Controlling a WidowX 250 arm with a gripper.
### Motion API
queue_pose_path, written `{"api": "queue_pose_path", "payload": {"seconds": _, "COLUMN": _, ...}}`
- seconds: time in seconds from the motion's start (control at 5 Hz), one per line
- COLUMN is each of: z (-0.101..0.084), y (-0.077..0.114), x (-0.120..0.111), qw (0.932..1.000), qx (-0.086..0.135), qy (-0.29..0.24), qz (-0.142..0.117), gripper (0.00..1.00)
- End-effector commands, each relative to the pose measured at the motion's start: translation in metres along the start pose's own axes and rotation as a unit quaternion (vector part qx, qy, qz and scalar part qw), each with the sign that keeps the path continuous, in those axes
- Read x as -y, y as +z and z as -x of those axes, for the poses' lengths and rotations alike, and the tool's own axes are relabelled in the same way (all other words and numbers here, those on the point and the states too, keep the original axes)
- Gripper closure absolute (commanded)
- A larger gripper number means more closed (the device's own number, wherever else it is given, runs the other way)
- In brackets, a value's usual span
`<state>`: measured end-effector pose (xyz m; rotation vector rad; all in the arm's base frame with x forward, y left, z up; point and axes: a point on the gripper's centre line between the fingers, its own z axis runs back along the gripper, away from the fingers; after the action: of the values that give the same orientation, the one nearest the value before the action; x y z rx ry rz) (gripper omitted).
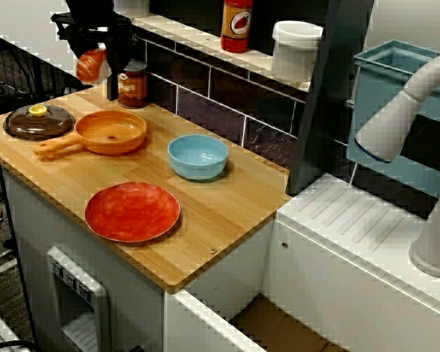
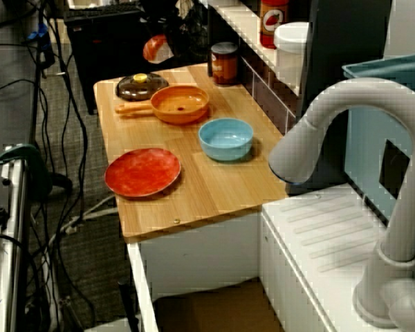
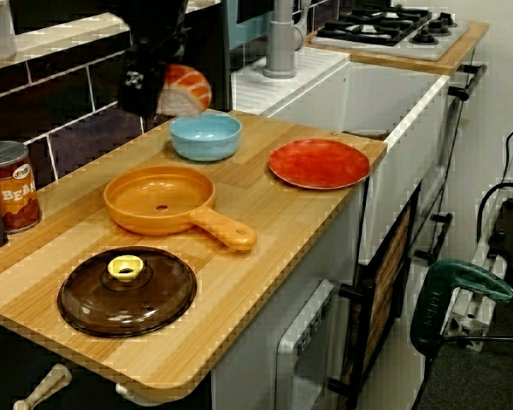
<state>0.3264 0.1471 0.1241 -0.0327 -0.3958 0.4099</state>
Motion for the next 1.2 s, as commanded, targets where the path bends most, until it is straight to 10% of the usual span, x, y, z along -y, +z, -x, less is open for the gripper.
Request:
{"api": "queue_pose_path", "payload": {"seconds": 0.0, "z": -0.017, "y": -0.002, "x": -0.018, "qw": 0.9997, "qx": 0.024, "qy": 0.003, "qz": -0.004, "gripper": 1.0}}
{"api": "queue_pose_path", "payload": {"seconds": 1.0, "z": 0.006, "y": -0.035, "x": -0.014, "qw": 0.9992, "qx": 0.009, "qy": 0.034, "qz": -0.017, "gripper": 1.0}}
